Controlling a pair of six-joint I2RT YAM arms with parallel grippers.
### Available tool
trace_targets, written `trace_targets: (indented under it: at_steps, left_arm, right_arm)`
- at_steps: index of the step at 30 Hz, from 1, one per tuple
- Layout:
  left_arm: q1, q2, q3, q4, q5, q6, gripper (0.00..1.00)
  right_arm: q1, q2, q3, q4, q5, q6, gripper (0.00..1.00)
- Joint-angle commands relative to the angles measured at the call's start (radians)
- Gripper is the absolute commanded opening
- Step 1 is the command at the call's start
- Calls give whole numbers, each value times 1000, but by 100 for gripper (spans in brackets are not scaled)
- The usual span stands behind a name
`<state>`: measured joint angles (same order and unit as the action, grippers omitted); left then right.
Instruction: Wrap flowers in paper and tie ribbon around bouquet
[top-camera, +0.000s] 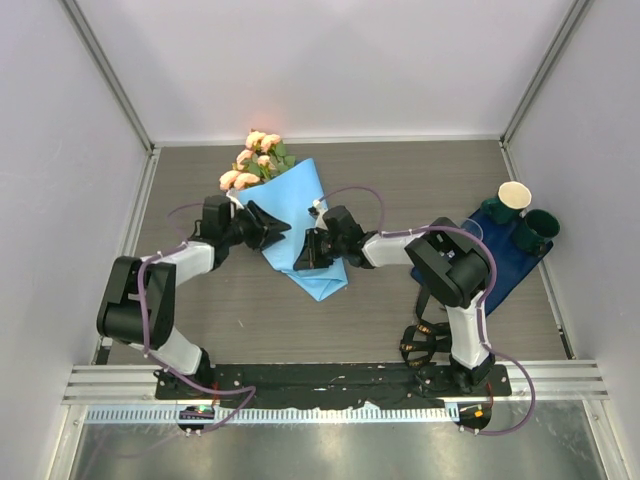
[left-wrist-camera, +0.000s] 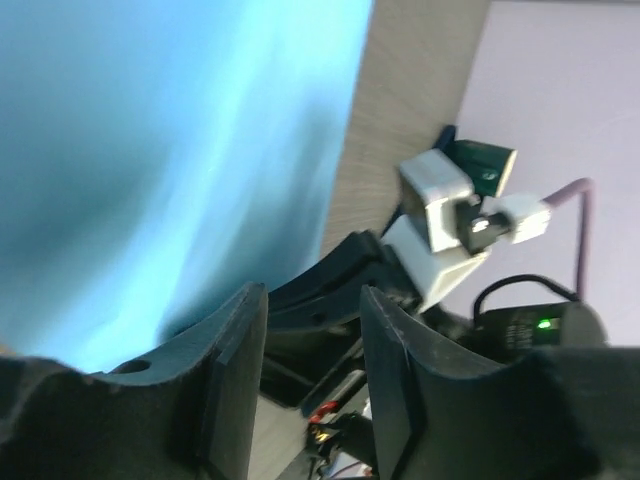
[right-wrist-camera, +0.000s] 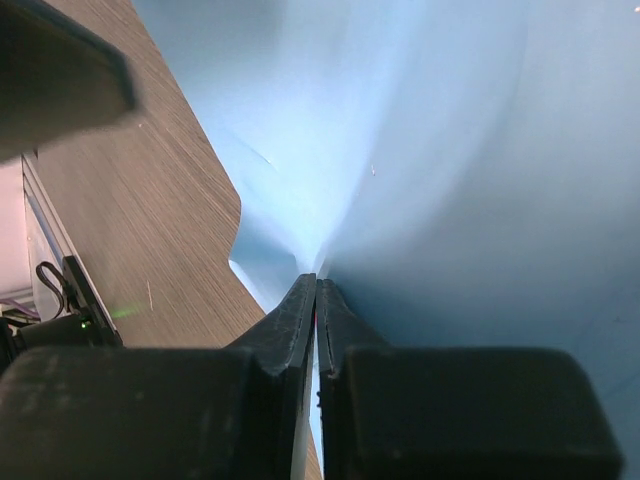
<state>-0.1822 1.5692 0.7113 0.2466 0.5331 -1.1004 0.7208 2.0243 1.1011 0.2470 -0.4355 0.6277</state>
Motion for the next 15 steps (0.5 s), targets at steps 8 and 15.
trace_targets:
  at_steps: [8,15]
  left_arm:
    - [55,166,7,83,-64,-69,0]
    - [72,225,-21,69,-70,-27,0]
  right_arm:
    - [2,-39,-7,-9,26,4,11]
    - [-89,-116,-61,55,-68,70,17]
